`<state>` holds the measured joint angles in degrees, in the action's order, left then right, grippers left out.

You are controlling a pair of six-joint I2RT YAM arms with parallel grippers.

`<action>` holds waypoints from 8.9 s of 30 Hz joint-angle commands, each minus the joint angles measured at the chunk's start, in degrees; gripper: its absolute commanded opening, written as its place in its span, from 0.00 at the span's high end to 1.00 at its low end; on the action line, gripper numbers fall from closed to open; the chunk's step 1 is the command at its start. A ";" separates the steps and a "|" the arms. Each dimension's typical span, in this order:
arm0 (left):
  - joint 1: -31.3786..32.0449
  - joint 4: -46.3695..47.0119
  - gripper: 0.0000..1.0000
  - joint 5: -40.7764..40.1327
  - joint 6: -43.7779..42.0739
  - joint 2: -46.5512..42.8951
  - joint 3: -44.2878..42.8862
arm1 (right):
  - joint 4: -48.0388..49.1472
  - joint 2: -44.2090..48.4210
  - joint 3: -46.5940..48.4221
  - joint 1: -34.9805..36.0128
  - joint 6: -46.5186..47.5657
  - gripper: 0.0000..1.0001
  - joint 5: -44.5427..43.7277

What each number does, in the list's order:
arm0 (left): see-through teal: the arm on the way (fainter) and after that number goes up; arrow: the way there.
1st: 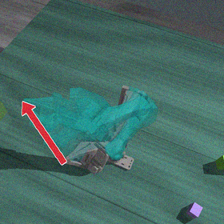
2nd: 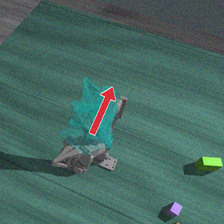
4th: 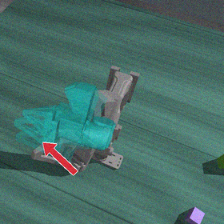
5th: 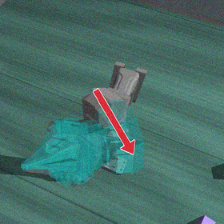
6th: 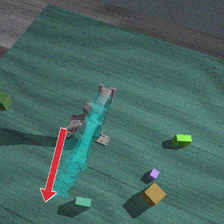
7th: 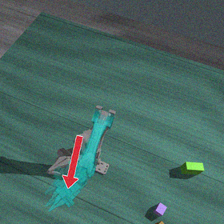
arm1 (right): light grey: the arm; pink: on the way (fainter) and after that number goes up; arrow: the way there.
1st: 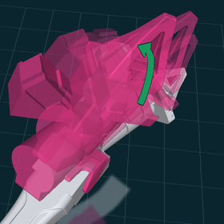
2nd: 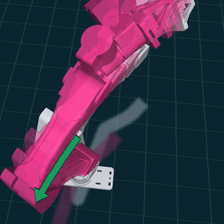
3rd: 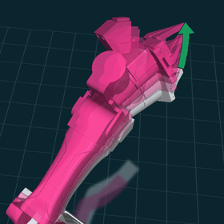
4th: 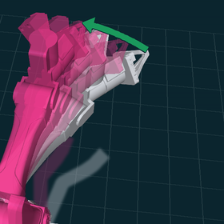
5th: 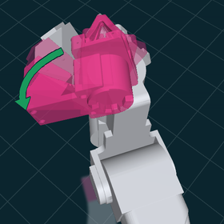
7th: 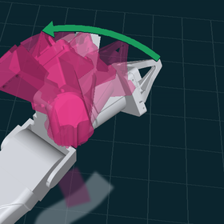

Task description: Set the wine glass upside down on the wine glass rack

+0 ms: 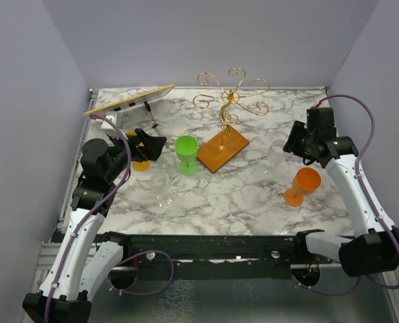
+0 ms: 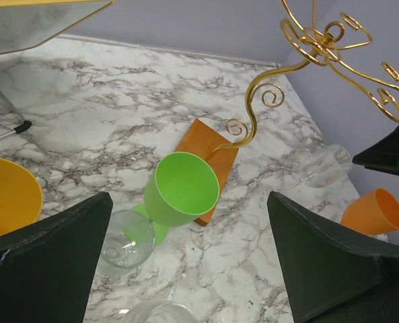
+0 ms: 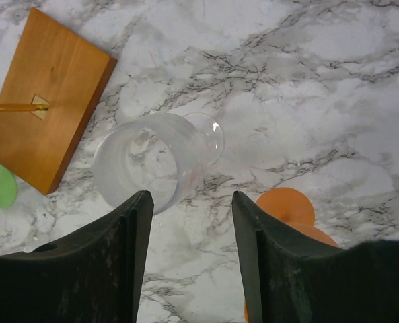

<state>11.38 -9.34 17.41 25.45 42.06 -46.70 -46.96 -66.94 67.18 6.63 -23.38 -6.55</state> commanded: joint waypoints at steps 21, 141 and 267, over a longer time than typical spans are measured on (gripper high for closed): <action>0.23 -3.03 0.01 -0.32 -1.19 6.60 -1.96 | 3.27 -10.89 1.26 4.30 1.26 0.93 -10.05; 0.23 15.68 0.56 -24.44 62.50 4.18 -10.83 | 96.45 -12.55 -3.80 51.36 12.83 1.00 4.11; 0.23 4.98 0.01 12.52 4.52 -12.42 -6.24 | 63.76 4.54 -9.99 51.37 6.34 1.00 8.54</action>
<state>11.64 5.65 35.35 36.82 33.17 -49.01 20.64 -70.87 60.40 57.91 -21.32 11.99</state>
